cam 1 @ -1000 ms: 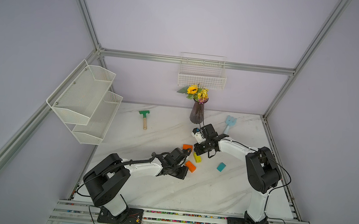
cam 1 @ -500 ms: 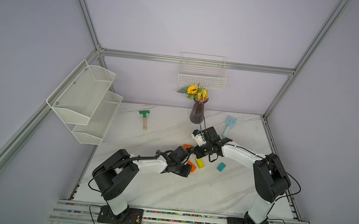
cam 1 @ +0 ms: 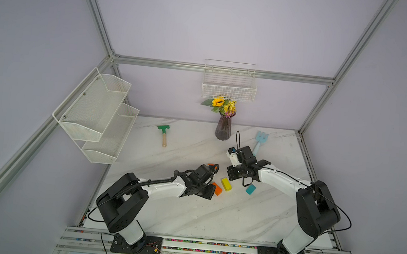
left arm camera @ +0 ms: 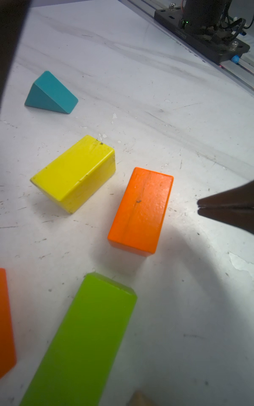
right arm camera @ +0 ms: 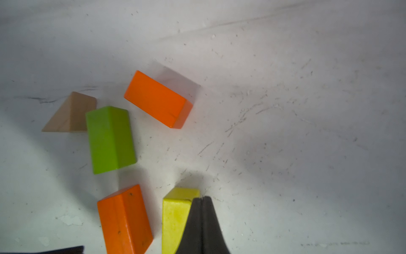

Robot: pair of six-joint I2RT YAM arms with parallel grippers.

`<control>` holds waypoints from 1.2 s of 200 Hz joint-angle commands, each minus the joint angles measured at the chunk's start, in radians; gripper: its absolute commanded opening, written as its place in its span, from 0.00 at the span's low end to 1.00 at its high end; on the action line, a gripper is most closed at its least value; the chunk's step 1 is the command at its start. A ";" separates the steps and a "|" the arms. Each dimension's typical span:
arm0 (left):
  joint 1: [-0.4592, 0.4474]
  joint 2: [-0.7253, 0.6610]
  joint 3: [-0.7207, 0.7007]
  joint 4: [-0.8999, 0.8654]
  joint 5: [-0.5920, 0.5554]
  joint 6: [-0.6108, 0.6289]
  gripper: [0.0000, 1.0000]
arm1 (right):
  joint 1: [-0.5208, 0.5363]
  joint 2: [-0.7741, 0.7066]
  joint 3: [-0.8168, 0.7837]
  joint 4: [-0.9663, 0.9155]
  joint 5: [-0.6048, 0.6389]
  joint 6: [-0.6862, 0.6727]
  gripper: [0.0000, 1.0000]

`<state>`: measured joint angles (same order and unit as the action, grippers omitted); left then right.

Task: Assemble a piece of candy with building blocks
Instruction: Assemble the building blocks at the center of the board.

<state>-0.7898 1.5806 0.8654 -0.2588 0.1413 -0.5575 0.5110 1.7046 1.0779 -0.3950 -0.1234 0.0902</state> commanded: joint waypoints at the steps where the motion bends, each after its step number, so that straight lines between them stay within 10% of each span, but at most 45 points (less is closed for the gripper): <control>1: 0.019 -0.035 0.012 -0.016 -0.059 -0.010 0.00 | -0.009 0.014 -0.021 0.001 0.024 0.017 0.00; 176: 0.023 0.174 0.122 0.043 0.029 -0.011 0.00 | 0.066 0.068 -0.014 0.092 -0.109 0.114 0.00; 220: 0.023 0.123 0.109 0.008 0.003 -0.006 0.00 | 0.064 -0.006 0.035 0.055 0.047 0.107 0.02; 240: 0.026 0.058 0.123 -0.064 -0.053 0.016 0.00 | 0.063 -0.101 0.103 0.027 0.197 0.071 0.17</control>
<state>-0.7677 1.7420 0.9642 -0.2714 0.1452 -0.5571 0.5705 1.7401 1.0863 -0.3595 -0.1123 0.1852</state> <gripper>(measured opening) 0.047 0.088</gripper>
